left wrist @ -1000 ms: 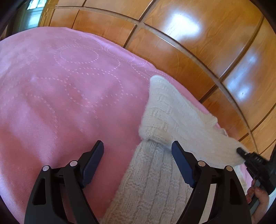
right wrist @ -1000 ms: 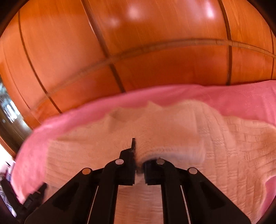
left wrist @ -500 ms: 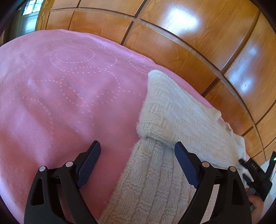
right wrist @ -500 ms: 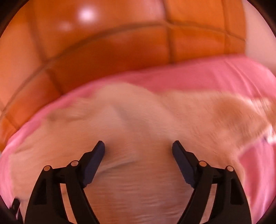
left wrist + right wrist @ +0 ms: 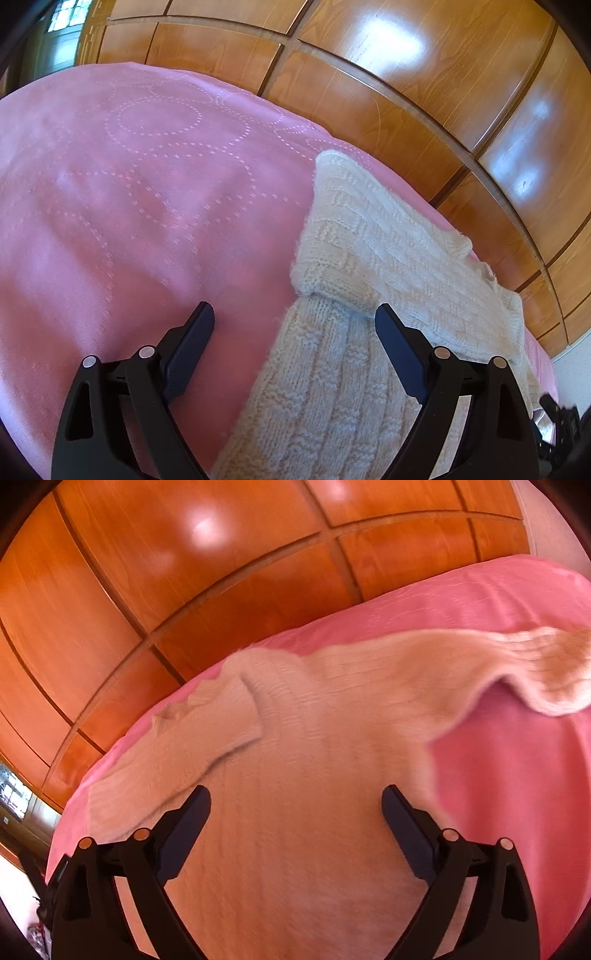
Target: Fold small clothes
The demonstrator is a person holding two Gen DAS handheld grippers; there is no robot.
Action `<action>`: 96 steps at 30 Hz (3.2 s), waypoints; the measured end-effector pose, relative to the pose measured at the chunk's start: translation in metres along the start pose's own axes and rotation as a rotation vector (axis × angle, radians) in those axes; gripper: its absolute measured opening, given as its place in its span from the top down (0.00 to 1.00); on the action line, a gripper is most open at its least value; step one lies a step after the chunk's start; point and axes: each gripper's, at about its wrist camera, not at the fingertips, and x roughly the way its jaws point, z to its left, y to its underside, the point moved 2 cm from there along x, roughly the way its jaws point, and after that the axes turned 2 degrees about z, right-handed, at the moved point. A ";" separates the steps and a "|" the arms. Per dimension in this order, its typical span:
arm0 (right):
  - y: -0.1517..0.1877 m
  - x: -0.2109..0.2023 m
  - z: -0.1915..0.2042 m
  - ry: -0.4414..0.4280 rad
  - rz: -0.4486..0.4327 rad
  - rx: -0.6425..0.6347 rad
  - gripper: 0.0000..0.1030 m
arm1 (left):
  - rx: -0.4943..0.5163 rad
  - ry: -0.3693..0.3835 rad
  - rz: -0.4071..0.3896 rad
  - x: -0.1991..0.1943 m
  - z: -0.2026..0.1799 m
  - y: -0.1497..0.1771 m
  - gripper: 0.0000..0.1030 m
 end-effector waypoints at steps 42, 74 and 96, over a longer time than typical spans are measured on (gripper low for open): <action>-0.096 -0.101 -0.224 0.039 -0.339 0.673 0.89 | 0.020 -0.013 -0.006 0.000 -0.002 0.000 0.14; -0.023 -0.002 -0.025 0.288 -0.178 0.174 0.02 | 0.016 -0.026 0.016 -0.006 -0.006 -0.002 0.14; -0.007 -0.020 -0.064 0.308 -0.281 0.412 0.02 | 0.402 0.211 0.272 0.049 -0.206 0.038 0.89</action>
